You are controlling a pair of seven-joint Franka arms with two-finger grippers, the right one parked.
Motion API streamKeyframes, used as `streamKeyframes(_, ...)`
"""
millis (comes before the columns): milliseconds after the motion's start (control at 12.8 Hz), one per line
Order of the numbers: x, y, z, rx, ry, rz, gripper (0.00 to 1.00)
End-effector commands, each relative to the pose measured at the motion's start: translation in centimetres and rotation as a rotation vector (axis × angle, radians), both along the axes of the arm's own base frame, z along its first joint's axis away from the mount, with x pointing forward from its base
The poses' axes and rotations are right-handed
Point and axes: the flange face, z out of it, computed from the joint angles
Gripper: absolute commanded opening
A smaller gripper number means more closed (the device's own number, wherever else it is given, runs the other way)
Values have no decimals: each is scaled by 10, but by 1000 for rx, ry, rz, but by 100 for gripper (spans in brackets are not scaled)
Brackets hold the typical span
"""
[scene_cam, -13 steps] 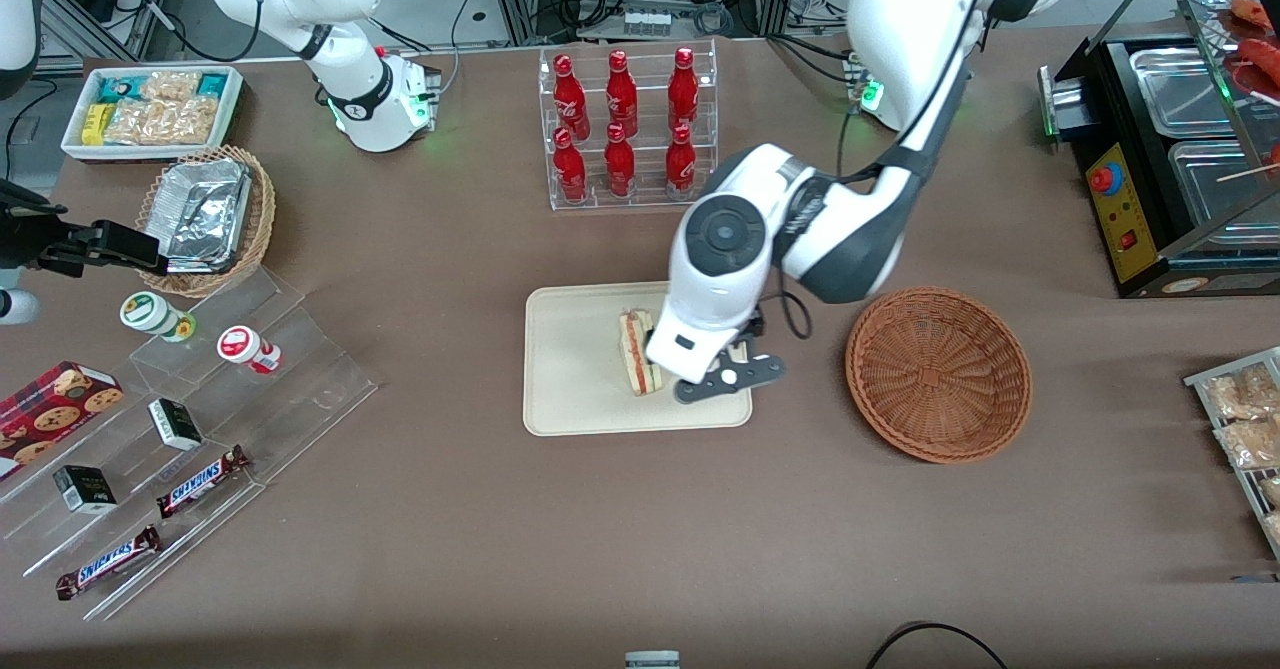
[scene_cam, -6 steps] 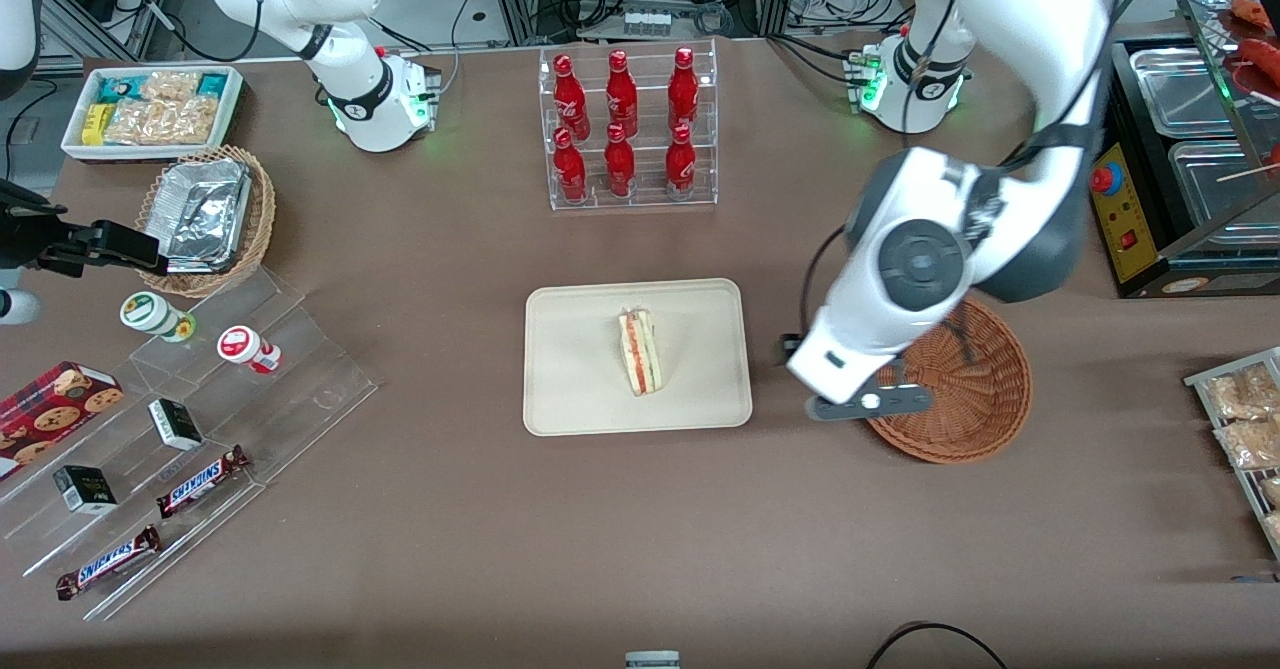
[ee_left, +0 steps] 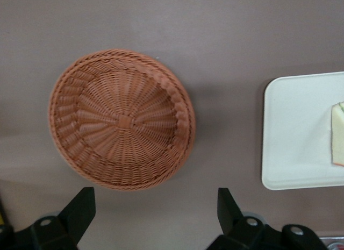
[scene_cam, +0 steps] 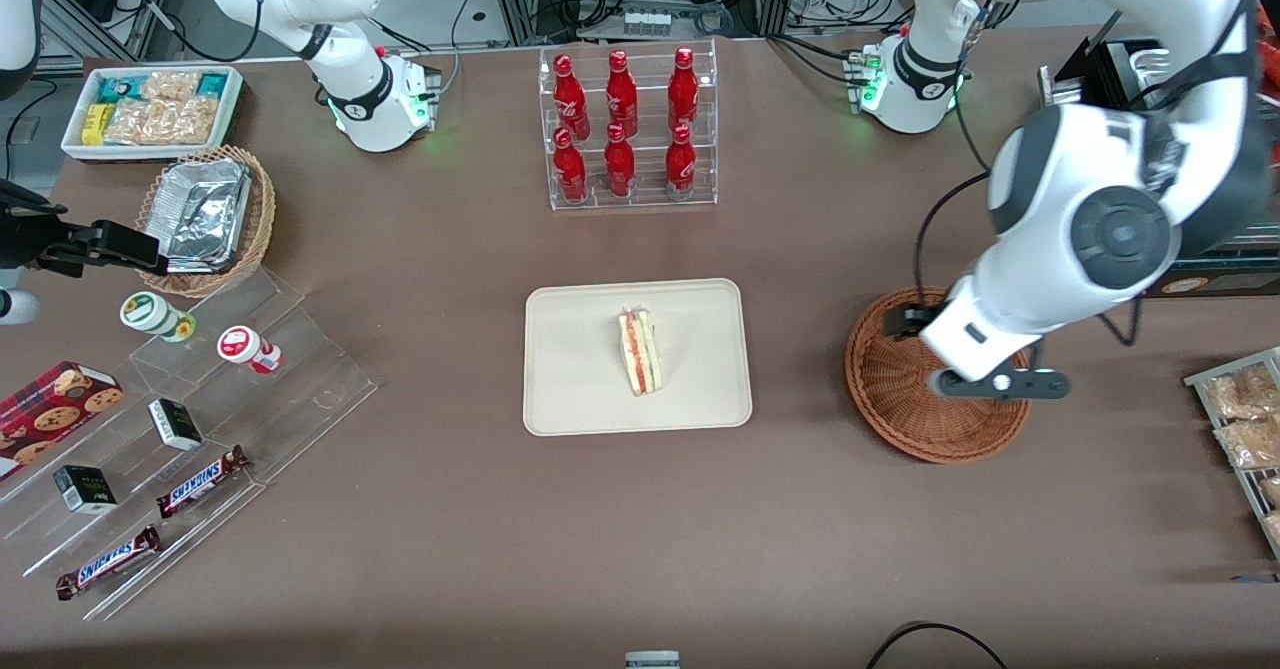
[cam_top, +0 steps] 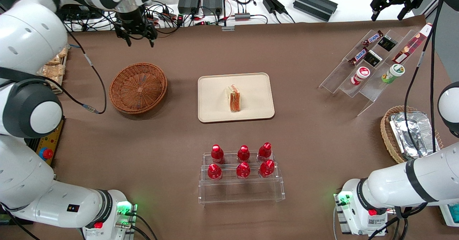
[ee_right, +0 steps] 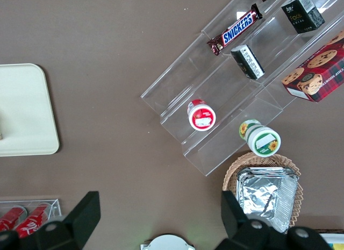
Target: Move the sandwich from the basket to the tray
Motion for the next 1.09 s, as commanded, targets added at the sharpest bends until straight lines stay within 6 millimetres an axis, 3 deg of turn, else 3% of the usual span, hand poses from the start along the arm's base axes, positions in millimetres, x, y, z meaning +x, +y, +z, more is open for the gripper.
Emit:
streamKeyframes(0,-17,18,25,-5,10,-20,100)
streamKeyframes(312,-30,73,66,-27,5,-27,100)
streamKeyframes(625,-56,111,98,-29,46,-46,100)
streamKeyframes(859,-75,120,123,-19,51,-44,100)
streamKeyframes(1016,-80,119,127,-13,57,-42,100)
